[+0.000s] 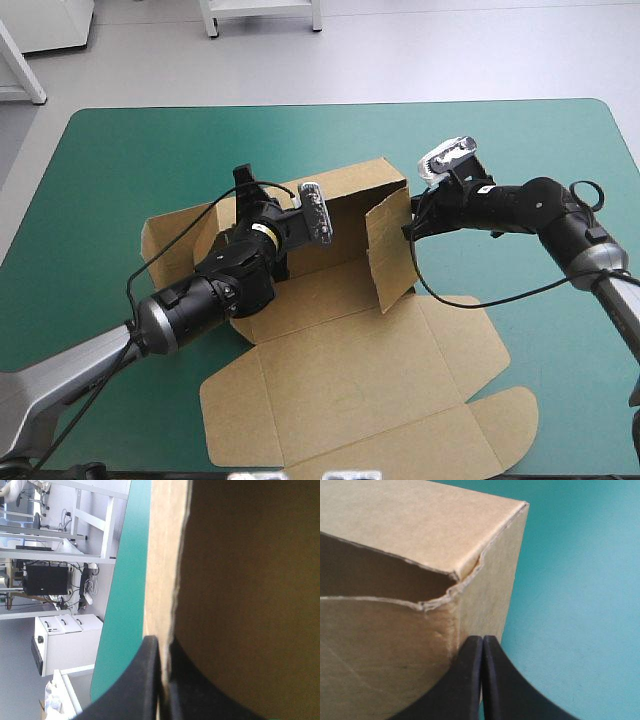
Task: Fold the box
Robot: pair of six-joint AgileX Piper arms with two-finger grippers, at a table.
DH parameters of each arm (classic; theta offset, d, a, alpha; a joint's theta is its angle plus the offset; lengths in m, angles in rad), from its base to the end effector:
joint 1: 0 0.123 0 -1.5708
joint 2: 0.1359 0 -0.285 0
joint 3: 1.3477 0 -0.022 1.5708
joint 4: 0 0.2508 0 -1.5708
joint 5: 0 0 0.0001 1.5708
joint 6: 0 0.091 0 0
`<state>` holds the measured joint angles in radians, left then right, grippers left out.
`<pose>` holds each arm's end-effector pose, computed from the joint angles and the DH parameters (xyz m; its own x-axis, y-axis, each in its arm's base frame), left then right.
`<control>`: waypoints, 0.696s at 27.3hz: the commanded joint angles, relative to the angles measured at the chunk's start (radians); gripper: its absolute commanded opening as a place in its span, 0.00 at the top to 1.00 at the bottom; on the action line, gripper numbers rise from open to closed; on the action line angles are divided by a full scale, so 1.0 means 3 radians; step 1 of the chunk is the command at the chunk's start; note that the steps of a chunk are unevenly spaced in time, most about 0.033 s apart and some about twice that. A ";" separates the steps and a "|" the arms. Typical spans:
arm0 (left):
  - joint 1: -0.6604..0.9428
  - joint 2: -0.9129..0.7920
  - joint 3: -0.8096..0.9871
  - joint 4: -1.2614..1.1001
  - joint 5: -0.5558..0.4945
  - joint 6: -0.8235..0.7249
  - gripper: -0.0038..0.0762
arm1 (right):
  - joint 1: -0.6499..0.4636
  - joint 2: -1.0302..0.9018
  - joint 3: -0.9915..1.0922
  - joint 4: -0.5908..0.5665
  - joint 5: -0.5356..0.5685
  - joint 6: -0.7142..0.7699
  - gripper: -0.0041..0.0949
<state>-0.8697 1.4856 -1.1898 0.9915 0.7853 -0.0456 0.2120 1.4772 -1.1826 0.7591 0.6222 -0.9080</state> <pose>0.2476 -0.2097 0.3294 -0.0698 0.9605 -0.2694 0.5275 0.2648 0.8073 0.3114 0.1044 0.3247 -0.4774 -0.3357 -0.8120 -0.6345 0.7710 0.0543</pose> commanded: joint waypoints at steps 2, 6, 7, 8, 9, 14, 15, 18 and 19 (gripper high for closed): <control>-0.0023 -0.0105 -0.0079 0.0064 -0.0074 -0.0081 0.96 | -0.0010 -0.0183 -0.0075 0.0177 -0.0040 -0.0165 0.98; -0.0023 -0.0105 -0.0079 0.0064 -0.0060 -0.0096 0.96 | -0.0010 -0.0239 -0.0075 -0.0073 0.0119 -0.0150 0.97; -0.0023 -0.0105 -0.0079 0.0064 -0.0060 -0.0096 0.96 | -0.0010 -0.0262 -0.0075 -0.0139 0.0139 -0.0150 0.96; -0.0023 -0.0105 -0.0079 0.0064 -0.0060 -0.0096 0.96 | -0.0010 -0.0294 -0.0075 -0.0176 0.0163 -0.0144 0.93; -0.0023 -0.0105 -0.0079 0.0064 -0.0068 -0.0096 0.96 | -0.0010 -0.0317 -0.0075 -0.0183 0.0172 -0.0136 0.89; -0.0023 -0.0105 -0.0079 0.0064 -0.0074 -0.0096 0.96 | -0.0010 -0.0318 -0.0075 -0.0002 0.0132 -0.0159 0.52; -0.0023 -0.0105 -0.0079 0.0064 -0.0074 -0.0096 0.96 | -0.0010 -0.0291 -0.0075 0.0037 0.0132 -0.0159 0.43; -0.0023 -0.0105 -0.0079 0.0064 -0.0074 -0.0096 0.96 | -0.0010 -0.0196 -0.0075 0.0060 0.0103 -0.0120 0.25; -0.0023 -0.0105 -0.0079 0.0064 -0.0074 -0.0096 0.96 | -0.0010 -0.0168 -0.0075 0.0060 0.0086 -0.0106 0.23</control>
<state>-0.8697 1.4865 -1.1898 0.9950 0.7870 -0.0498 0.2120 1.4345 -1.1790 0.7325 0.6885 -0.9433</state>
